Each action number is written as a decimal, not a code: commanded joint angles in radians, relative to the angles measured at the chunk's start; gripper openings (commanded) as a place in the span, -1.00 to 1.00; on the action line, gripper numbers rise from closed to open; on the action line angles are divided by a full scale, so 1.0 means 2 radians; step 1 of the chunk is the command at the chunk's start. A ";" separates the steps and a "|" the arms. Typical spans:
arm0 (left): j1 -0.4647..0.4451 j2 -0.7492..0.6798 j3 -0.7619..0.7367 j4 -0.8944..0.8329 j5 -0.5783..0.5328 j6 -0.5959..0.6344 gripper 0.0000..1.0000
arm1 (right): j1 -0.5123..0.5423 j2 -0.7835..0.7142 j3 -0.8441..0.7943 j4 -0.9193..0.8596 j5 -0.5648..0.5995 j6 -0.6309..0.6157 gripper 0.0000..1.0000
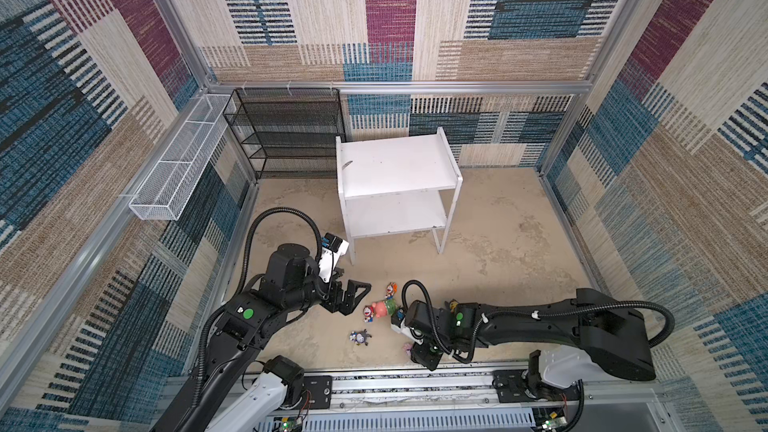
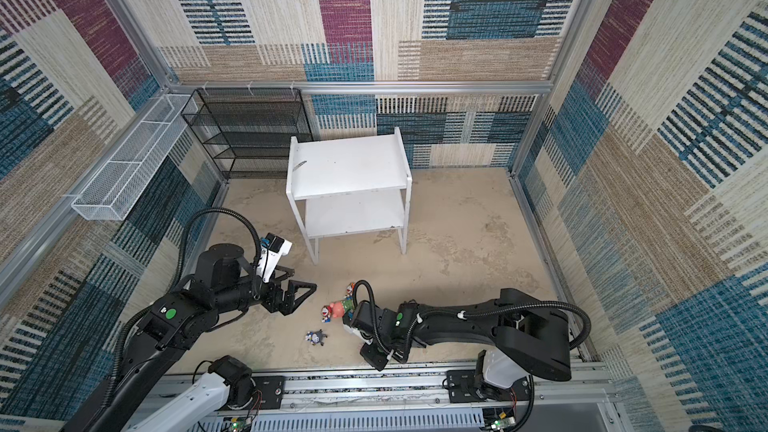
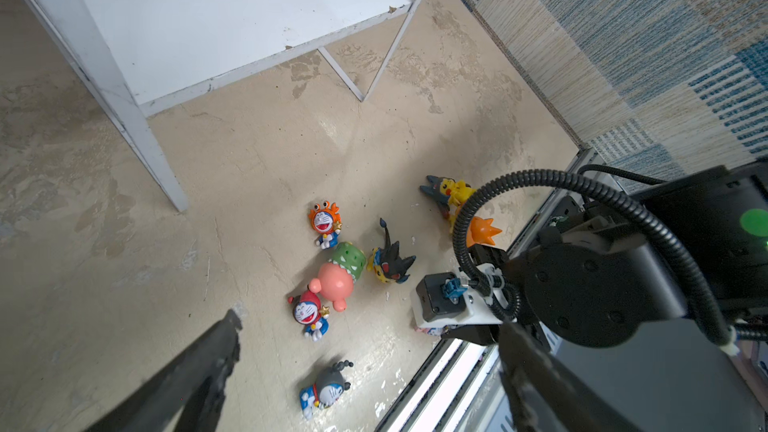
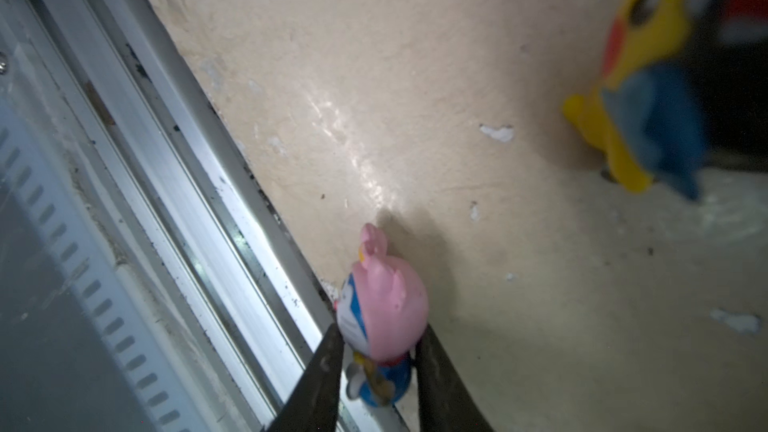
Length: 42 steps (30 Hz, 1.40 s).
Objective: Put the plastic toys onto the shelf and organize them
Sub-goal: 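Close the right gripper on the pink hooded Doraemon figurine and lift it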
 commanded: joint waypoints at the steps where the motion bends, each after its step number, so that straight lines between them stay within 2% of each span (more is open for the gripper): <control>1: 0.000 0.001 0.004 0.013 0.005 0.009 0.98 | 0.000 -0.024 0.000 0.013 0.014 0.001 -0.46; 10: 0.001 0.010 0.026 0.013 0.021 0.011 0.98 | 0.000 -0.089 -0.008 0.062 0.021 -0.011 -0.49; 15: 0.000 0.008 0.024 0.013 0.023 0.008 0.98 | 0.000 -0.081 -0.027 0.053 0.025 0.024 -0.07; 22: 0.001 0.003 0.010 0.025 0.022 0.004 0.98 | 0.006 -0.089 -0.052 0.048 0.021 0.063 -0.04; 32: 0.000 0.005 0.006 0.029 0.024 0.012 0.98 | 0.037 -0.022 -0.046 0.071 0.042 0.076 -0.16; 37: 0.000 0.007 0.006 0.031 0.025 0.013 0.98 | 0.051 0.014 -0.031 0.055 0.078 0.087 -0.37; 42: 0.000 0.007 0.005 0.034 0.024 0.014 0.98 | 0.054 0.016 -0.025 0.046 0.094 0.081 -0.62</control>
